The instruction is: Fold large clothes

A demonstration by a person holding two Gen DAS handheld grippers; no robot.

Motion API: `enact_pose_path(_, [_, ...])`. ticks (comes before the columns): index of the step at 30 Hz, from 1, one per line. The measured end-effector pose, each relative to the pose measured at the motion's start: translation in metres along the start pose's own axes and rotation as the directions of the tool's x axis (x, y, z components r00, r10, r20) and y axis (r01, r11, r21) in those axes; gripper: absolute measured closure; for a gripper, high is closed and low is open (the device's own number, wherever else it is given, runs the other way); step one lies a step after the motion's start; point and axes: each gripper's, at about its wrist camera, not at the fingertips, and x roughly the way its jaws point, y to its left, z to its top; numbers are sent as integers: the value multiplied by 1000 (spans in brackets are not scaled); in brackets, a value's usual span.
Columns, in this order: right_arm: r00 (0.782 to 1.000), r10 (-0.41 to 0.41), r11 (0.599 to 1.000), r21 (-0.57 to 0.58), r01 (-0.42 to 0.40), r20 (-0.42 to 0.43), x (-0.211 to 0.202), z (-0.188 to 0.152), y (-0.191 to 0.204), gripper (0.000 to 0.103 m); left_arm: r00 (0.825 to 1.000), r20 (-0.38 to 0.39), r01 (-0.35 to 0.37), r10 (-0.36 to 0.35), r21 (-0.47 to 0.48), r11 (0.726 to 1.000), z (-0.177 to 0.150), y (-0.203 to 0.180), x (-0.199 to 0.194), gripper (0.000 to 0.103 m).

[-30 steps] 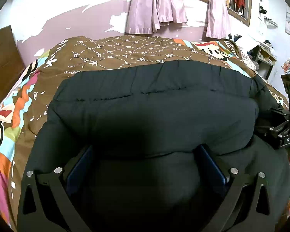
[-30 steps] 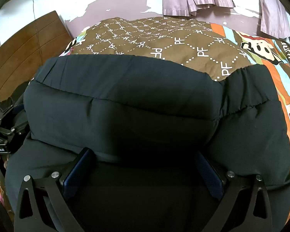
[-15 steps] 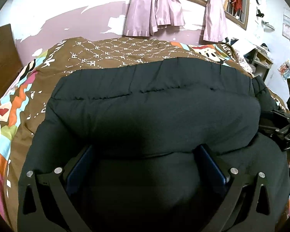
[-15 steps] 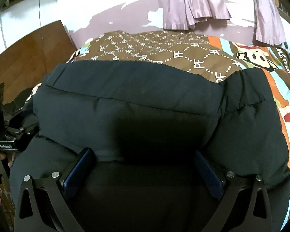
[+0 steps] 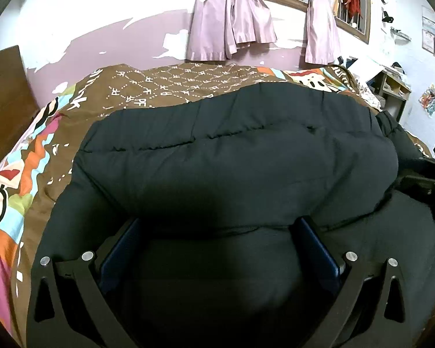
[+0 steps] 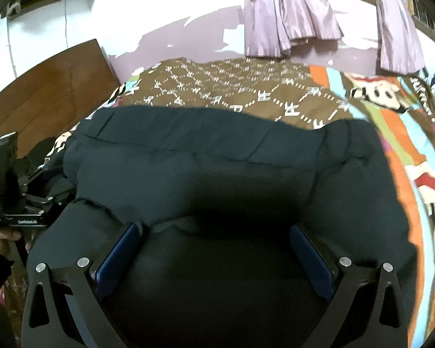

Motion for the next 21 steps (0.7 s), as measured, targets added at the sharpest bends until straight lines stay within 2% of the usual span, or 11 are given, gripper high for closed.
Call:
enact_pose_path(5, [992,-85,996,-30,89,97,-36,-6,-12,0,1000,25,-4,4,-20,1000,-2,2,-14,1])
enact_pose_path(8, [980,-137,991,19,136,141,-53,-8,-33,0,997,58,41,-41,5,999,-5,-1,-42,1])
enact_pose_path(11, [980,-161,984,98,150,121,-57,-9,-58,0,997,74,33,-36,34,999,-10,3,-66,1])
enact_pose_path(13, [982,-154,977,166,135,107,-58,-11,-76,0,999,51,14,-15,22,1000,-12,15,-75,1])
enact_pose_path(15, [989,-127,973,206,108,79,-56,-13,-89,0,999,31,-6,6,-17,1000,-13,32,-79,1])
enact_pose_path(18, [992,-120,970,219,110,33,-51,-20,-97,0,999,0,-38,38,-108,993,-15,64,-82,1])
enact_pose_path(21, [995,-95,972,216,97,-20,-46,-32,-98,0,998,-62,-38,27,-175,984,-18,86,-78,1])
